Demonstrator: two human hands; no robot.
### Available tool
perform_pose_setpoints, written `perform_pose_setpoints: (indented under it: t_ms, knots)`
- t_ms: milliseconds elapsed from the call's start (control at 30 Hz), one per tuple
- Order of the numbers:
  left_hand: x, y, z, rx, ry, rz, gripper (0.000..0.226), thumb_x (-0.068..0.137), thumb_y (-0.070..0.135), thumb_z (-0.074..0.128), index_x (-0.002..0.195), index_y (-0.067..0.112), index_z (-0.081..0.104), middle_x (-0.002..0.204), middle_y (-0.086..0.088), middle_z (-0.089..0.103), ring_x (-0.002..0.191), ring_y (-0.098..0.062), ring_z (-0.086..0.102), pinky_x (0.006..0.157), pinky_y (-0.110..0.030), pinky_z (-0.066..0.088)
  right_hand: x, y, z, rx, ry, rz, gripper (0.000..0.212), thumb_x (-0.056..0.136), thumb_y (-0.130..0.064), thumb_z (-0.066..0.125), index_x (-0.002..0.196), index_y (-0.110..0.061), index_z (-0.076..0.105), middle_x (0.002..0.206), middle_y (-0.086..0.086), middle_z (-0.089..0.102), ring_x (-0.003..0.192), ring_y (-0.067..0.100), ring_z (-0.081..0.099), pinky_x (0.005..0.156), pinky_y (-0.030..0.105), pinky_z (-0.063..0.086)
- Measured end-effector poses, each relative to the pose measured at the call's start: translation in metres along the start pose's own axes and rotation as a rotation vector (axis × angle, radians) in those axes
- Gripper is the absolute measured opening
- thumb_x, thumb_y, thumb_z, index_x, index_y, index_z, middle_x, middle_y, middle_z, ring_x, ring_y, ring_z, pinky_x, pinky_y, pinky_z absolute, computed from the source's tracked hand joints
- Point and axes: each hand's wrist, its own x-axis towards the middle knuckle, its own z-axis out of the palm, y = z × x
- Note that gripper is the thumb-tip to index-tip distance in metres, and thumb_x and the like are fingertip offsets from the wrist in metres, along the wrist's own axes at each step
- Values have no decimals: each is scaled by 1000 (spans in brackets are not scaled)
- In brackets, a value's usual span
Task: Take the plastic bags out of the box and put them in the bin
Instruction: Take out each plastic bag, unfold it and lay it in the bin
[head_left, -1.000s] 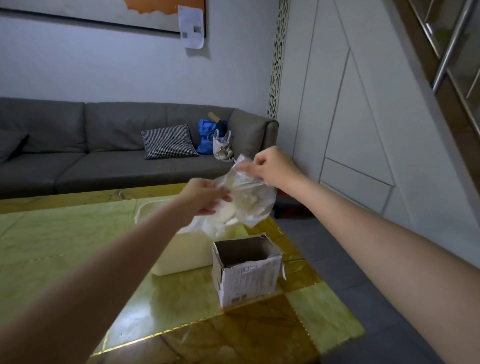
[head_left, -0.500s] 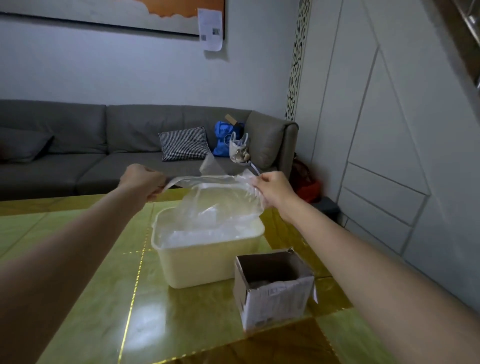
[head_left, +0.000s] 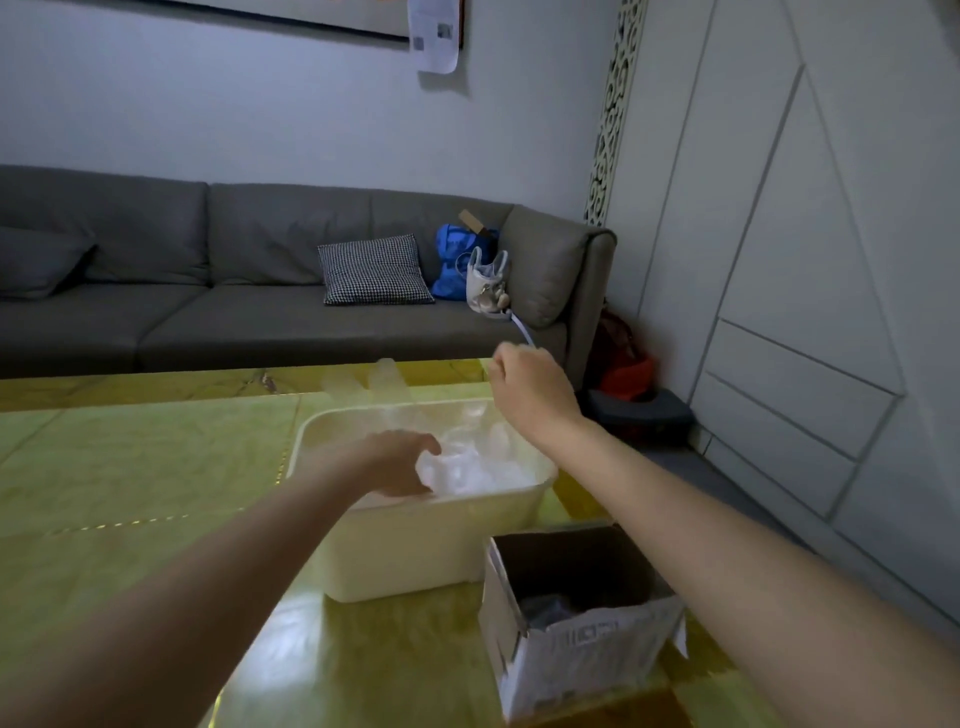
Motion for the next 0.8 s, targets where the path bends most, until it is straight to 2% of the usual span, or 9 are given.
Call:
perform_pose_setpoints:
  t_ms: [33, 100, 167, 267, 400, 500, 600, 700, 800]
  knots:
    - [1, 2, -1, 0, -4, 0, 62, 88, 31, 60, 142, 21, 31, 144, -4, 39, 127, -23, 43, 103, -32, 36, 1, -4, -3, 36, -36, -129, 24, 99, -14, 39, 103, -4, 61, 106, 12, 59, 99, 27, 53, 73, 30, 37]
    - [2, 6, -3, 21, -12, 4, 63, 90, 33, 57, 143, 17, 28, 141, -8, 41, 125, -24, 44, 102, -31, 35, -1, -11, 3, 110, -354, -249, 21, 96, -8, 47, 111, -8, 62, 113, 9, 60, 97, 22, 56, 74, 27, 43]
    - [1, 10, -4, 36, -29, 16, 61, 93, 31, 52, 144, 12, 25, 142, -10, 39, 127, -25, 41, 104, -30, 32, -3, -10, 21, -40, -655, -207, 38, 93, -9, 54, 130, -12, 50, 126, 9, 54, 106, 25, 56, 80, 30, 48]
    - [2, 4, -2, -107, -21, -24, 63, 90, 27, 58, 143, 15, 27, 144, -7, 39, 126, -23, 44, 101, -29, 37, -2, 2, 38, -285, -830, -75, 61, 90, -6, 57, 145, -13, 31, 138, 10, 44, 117, 28, 51, 90, 34, 48]
    - [1, -12, -7, -448, 39, -123, 72, 85, 21, 65, 144, 14, 25, 141, -11, 39, 114, -25, 52, 77, -24, 49, -5, 11, 40, -450, -772, -13, 41, 95, -6, 46, 136, -5, 43, 133, 14, 47, 112, 28, 52, 90, 34, 44]
    - [1, -22, -4, -212, -37, -187, 67, 88, 19, 60, 145, 15, 25, 135, -12, 45, 107, -25, 56, 72, -27, 53, -7, 9, 36, -413, -638, -32, 33, 96, -7, 44, 127, -2, 51, 133, 20, 47, 123, 36, 46, 93, 40, 41]
    - [4, -25, 0, -72, -103, -181, 39, 93, 6, 44, 131, 8, 49, 109, -7, 56, 87, -22, 57, 60, -21, 48, -2, -2, 33, -389, -522, -136, 37, 91, 7, 43, 125, -3, 52, 142, 19, 36, 131, 35, 37, 91, 35, 42]
    - [5, -20, 2, -65, -113, -145, 35, 93, 0, 40, 127, 3, 52, 122, -12, 57, 99, -25, 62, 65, -21, 49, -3, -10, 43, -164, -661, -167, 53, 93, -3, 49, 143, -16, 37, 148, 8, 35, 132, 29, 39, 100, 33, 39]
    - [0, -19, -4, -137, -57, -166, 36, 93, 8, 49, 129, 6, 50, 126, -12, 55, 97, -24, 62, 69, -22, 51, -5, -6, 53, -196, -797, -128, 51, 95, -9, 47, 145, -17, 35, 147, 7, 38, 131, 27, 40, 107, 37, 36]
